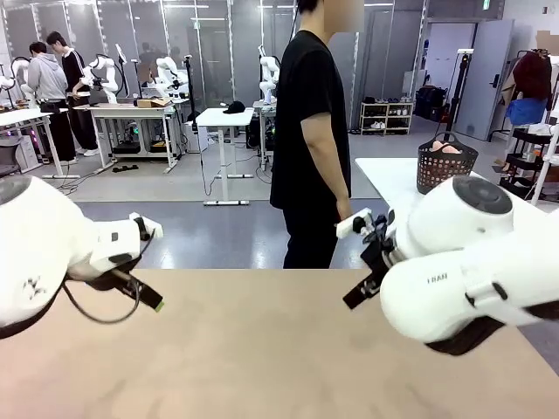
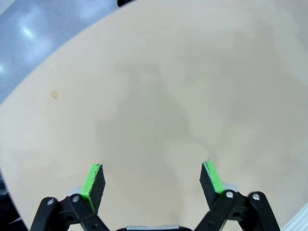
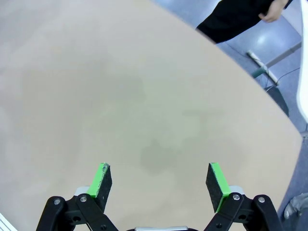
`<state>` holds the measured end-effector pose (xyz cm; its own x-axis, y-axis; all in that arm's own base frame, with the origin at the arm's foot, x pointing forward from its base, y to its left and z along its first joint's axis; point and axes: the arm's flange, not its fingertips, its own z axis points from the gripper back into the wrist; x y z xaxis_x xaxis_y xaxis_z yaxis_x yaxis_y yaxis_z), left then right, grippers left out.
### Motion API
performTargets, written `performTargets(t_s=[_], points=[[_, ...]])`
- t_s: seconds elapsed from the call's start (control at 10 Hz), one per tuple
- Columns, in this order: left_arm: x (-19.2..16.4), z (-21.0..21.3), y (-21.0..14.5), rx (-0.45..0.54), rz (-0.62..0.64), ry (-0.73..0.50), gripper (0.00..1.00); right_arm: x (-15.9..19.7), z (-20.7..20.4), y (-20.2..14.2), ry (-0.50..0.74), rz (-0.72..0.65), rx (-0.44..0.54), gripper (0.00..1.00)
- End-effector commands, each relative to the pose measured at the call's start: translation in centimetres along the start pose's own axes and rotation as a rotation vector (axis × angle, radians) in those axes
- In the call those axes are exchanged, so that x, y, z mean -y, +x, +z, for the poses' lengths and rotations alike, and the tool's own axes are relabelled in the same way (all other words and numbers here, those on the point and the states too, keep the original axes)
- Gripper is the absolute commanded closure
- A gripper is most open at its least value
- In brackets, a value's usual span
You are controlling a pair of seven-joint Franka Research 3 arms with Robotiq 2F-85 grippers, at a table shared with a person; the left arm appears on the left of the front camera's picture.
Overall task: Fold the towel.
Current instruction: Grab the top end of the 100 cm Hotel Towel extended by the human.
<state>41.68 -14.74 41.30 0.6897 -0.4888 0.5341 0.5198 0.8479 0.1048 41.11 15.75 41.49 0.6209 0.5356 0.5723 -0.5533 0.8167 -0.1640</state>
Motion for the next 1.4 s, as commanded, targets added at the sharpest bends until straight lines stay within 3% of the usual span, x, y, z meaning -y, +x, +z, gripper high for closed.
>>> performTargets(t_s=[0.0,0.2,0.5,0.6,0.7,0.9,1.0,1.3], points=[[-2.9,4.2,2.2,-0.010,0.062,-0.089,0.00,3.3,3.5,1.9,0.073,-0.036,0.019,0.00],[-5.5,9.3,2.6,0.007,0.123,-0.127,0.00,7.1,8.5,2.8,0.139,-0.090,0.033,0.00],[-9.0,14.6,1.1,0.021,0.174,-0.207,0.00,12.0,13.3,1.1,0.244,-0.168,0.054,0.00],[-10.4,16.6,0.0,0.065,0.246,-0.384,0.00,14.2,15.4,-0.6,0.337,-0.229,0.081,0.00],[-12.5,18.4,-1.9,0.083,0.299,-0.443,0.00,16.7,17.0,-3.0,0.416,-0.307,0.098,0.00],[-16.6,21.3,-7.0,0.190,0.438,-0.684,0.00,21.7,19.3,-9.0,0.583,-0.489,0.152,0.00],[-18.6,21.7,-9.4,0.236,0.524,-0.775,0.00,24.0,20.0,-11.8,0.623,-0.579,0.218,0.00],[-22.2,21.2,-15.2,0.370,0.753,-0.838,0.00,26.9,20.6,-17.1,0.682,-0.728,0.379,0.00]])
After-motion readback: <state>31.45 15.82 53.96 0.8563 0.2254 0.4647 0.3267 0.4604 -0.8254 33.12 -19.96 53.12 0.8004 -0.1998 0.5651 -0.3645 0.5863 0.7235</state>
